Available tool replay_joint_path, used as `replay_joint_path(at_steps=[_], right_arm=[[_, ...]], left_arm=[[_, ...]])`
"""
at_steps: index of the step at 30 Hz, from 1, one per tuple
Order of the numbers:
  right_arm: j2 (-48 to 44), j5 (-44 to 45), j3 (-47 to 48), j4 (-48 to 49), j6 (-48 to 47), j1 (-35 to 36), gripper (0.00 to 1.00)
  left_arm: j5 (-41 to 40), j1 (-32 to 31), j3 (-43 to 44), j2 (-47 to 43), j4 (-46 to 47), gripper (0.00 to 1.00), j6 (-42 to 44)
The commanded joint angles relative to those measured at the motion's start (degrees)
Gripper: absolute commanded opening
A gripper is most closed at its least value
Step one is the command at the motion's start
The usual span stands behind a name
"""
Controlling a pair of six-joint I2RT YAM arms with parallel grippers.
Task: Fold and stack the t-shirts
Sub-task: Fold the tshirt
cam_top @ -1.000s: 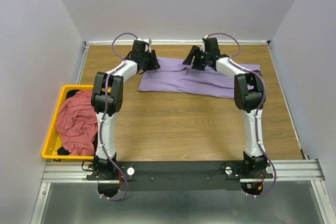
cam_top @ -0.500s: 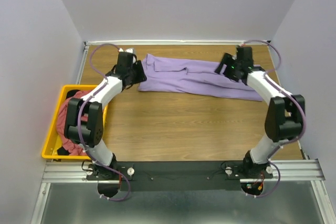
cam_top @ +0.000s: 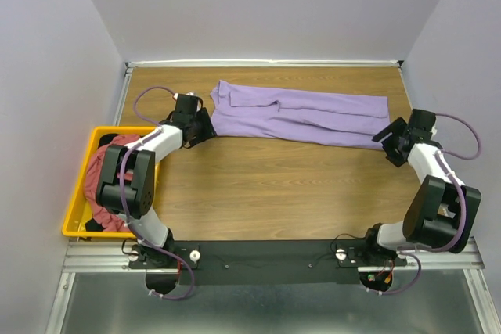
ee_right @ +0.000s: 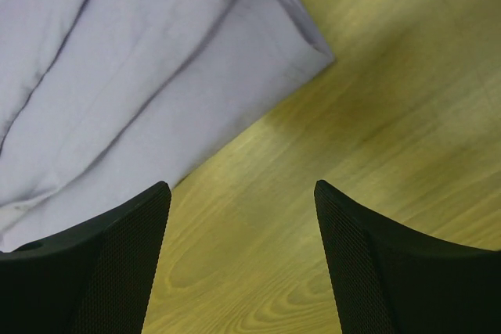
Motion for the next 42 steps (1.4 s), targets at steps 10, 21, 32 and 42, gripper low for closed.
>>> replay_joint_path(at_steps=[10,21,32,42], right_arm=[[2.6,-3.7,-4.8,5.8,10.0,-7.3,0.82],[7.0,-3.1,-5.5,9.8,11.2,-8.1,0.81],[12.1,-3.5,-7.8,15.2,13.6,-9.5,0.77],[15.6,-4.2,-8.6,17.5,15.0,-9.7,0.48]], left_arm=[[0.7,1.9,0.3,5.8,10.1,0.58,-10.3],[1.5,2.9,-0.5,7.0,12.4,0.54,-11.9],[4.1,4.9,-3.8,6.0,14.6,0.05,-9.4],[5.6,5.9,-4.6,4.4,13.7,0.02,-8.1]])
